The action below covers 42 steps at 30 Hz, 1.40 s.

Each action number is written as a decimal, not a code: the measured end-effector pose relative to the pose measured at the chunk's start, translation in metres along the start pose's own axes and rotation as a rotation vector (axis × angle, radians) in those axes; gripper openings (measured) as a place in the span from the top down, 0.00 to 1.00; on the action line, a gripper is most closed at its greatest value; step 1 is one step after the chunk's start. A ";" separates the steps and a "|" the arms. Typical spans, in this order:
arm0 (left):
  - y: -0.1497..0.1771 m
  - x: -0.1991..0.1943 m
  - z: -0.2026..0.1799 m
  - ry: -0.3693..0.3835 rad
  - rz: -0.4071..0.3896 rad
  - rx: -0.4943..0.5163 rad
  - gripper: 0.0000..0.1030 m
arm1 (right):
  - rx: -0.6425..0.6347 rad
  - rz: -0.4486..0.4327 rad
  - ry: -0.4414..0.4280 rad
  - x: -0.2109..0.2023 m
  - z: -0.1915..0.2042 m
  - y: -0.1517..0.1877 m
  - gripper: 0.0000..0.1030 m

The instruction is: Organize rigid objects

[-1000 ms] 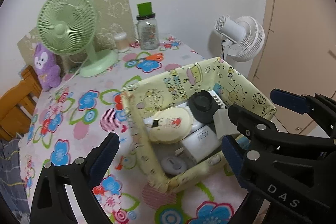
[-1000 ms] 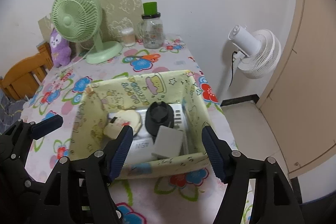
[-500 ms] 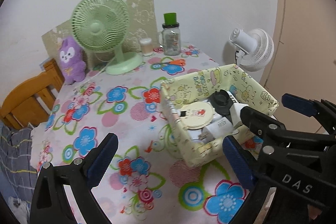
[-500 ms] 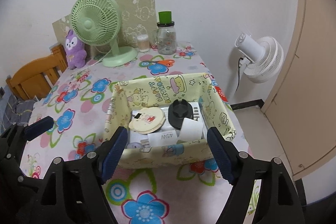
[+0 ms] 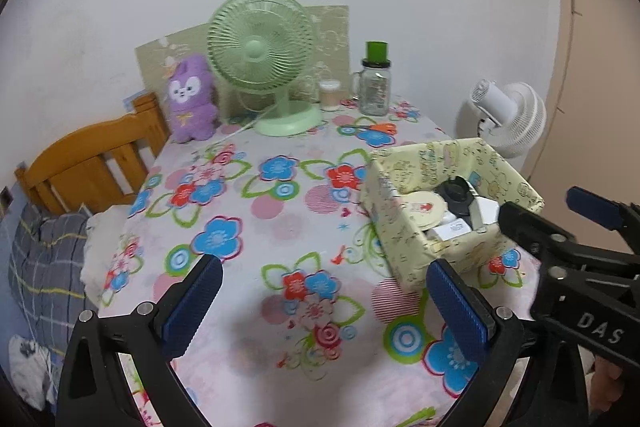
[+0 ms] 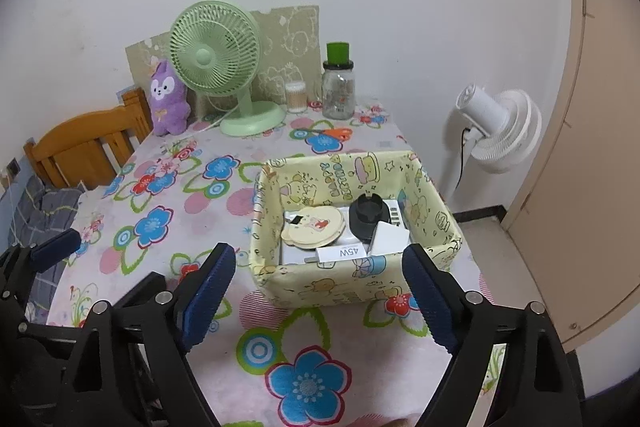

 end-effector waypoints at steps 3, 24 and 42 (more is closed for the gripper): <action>0.004 -0.006 0.013 -0.018 -0.006 -0.021 0.00 | -0.013 -0.021 -0.006 -0.009 0.008 0.000 0.12; 0.022 -0.065 0.076 -0.137 -0.118 -0.136 0.00 | -0.022 -0.155 -0.012 -0.066 0.034 0.011 0.04; 0.025 -0.072 0.072 -0.113 -0.140 -0.150 0.00 | -0.042 -0.172 -0.007 -0.072 0.038 0.018 0.03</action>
Point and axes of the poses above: each gripper's, at about its wrist camera, not at the fingertips, and x roughly the way its jaws point, z to its left, y to its underside, the point moved 7 cm from there along x, roughly the way its jaws point, and after that the axes turned 13 degrees about -y, right-handed, at the moved point
